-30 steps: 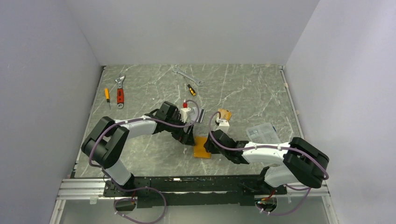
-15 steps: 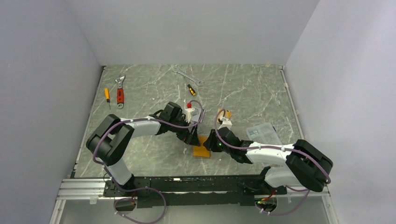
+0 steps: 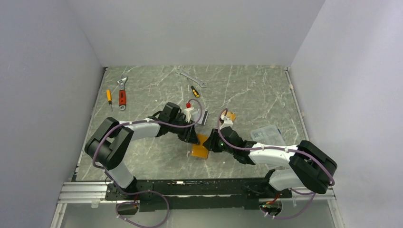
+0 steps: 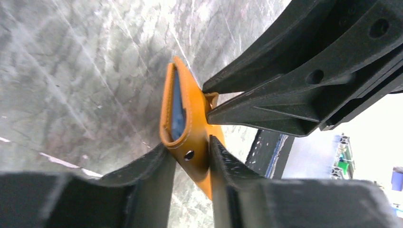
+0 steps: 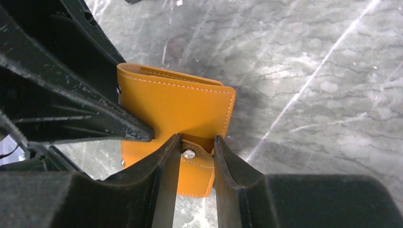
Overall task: Put the credit cards into the card holder
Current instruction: Open the card holder at the center of the board.
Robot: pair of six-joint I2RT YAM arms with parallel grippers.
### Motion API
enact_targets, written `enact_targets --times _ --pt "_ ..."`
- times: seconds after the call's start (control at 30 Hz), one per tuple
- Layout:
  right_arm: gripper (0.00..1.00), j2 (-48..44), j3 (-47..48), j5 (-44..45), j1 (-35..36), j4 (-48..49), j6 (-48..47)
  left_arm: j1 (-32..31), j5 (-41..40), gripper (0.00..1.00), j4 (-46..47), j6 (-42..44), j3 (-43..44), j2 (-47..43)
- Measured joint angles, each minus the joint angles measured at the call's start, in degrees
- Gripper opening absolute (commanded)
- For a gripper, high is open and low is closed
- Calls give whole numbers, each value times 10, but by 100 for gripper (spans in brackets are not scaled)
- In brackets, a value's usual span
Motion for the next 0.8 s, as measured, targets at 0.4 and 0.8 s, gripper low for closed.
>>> enact_targets --times 0.4,0.8 --pt "0 11 52 41 23 -42 -19 18 -2 1 -33 6 8 -34" --pt "0 34 123 186 106 -145 -32 25 -21 0 -65 10 14 -45"
